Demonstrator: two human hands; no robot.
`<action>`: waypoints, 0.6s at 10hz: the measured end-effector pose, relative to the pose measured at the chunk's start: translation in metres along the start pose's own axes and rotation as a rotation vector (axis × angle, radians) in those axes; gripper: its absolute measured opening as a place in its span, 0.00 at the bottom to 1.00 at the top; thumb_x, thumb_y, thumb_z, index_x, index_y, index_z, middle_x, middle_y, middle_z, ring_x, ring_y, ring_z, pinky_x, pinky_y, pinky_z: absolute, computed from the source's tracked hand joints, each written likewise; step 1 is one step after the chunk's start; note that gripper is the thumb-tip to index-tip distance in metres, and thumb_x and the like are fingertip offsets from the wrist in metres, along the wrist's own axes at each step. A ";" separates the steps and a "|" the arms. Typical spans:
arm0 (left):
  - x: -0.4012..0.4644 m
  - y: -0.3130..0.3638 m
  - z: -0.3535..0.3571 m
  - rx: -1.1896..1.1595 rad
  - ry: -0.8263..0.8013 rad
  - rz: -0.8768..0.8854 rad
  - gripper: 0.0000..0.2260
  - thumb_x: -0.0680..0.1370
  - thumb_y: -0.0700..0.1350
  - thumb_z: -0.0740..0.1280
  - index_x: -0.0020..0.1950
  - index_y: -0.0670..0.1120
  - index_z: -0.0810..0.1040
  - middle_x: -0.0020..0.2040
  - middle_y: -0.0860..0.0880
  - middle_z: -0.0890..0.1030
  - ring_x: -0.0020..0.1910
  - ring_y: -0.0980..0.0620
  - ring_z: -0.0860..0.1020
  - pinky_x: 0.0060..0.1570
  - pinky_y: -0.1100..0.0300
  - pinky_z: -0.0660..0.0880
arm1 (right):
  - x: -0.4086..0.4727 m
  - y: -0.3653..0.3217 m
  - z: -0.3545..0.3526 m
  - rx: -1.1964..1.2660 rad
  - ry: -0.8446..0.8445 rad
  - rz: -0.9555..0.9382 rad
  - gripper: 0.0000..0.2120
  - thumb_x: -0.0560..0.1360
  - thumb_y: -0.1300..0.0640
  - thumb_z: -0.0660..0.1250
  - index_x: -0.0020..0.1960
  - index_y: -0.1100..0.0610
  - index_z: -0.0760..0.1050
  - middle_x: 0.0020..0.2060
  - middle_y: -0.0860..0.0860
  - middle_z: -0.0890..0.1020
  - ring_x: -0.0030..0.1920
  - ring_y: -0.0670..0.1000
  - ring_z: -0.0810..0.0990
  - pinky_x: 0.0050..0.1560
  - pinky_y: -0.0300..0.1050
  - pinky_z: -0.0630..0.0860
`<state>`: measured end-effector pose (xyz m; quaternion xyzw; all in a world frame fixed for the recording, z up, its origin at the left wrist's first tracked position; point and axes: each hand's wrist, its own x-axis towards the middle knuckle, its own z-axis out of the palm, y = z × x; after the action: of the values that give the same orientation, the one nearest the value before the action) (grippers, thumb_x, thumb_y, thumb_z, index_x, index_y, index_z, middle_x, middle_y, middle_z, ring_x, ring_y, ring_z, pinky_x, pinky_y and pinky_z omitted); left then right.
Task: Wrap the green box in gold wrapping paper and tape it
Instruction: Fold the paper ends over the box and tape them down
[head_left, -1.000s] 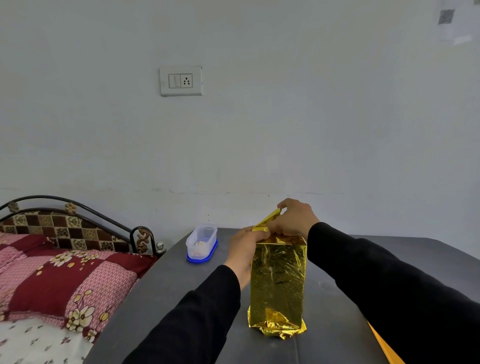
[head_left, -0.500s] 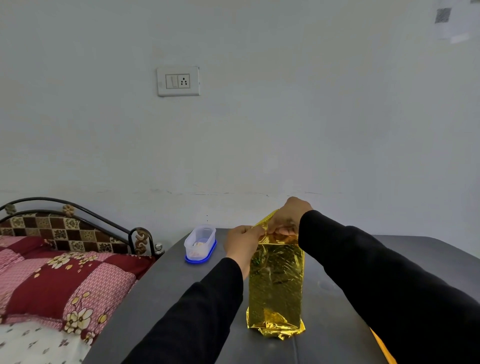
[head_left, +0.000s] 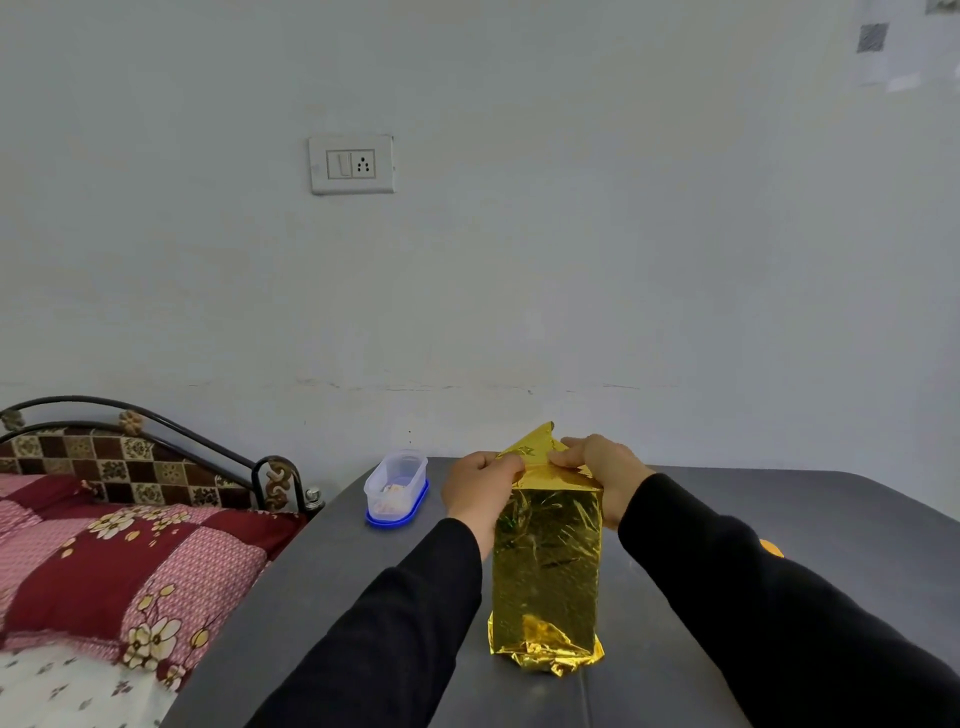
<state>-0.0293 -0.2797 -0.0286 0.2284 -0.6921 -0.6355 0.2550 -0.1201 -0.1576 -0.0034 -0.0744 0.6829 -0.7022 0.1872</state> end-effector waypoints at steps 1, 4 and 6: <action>-0.002 0.000 -0.001 0.002 0.026 0.012 0.08 0.78 0.49 0.70 0.42 0.48 0.78 0.45 0.46 0.78 0.44 0.50 0.75 0.43 0.59 0.73 | -0.007 -0.003 0.006 -0.008 0.029 0.031 0.18 0.81 0.63 0.66 0.70 0.65 0.74 0.47 0.55 0.80 0.46 0.53 0.80 0.48 0.48 0.79; -0.007 0.006 0.001 0.045 0.046 -0.011 0.08 0.79 0.51 0.71 0.41 0.50 0.79 0.48 0.44 0.83 0.45 0.50 0.78 0.50 0.54 0.78 | 0.008 -0.001 0.009 -0.287 0.146 0.037 0.11 0.77 0.55 0.74 0.56 0.58 0.78 0.52 0.55 0.81 0.57 0.56 0.82 0.65 0.54 0.79; -0.012 0.014 0.002 0.132 0.136 -0.026 0.20 0.86 0.52 0.55 0.45 0.38 0.74 0.39 0.39 0.73 0.42 0.43 0.76 0.48 0.47 0.74 | 0.001 0.011 -0.002 -0.049 0.167 0.023 0.11 0.80 0.57 0.63 0.59 0.58 0.78 0.49 0.56 0.79 0.48 0.54 0.76 0.48 0.49 0.72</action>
<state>-0.0215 -0.2697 -0.0155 0.2965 -0.7105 -0.5747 0.2775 -0.1200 -0.1559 -0.0148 -0.0121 0.7139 -0.6869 0.1357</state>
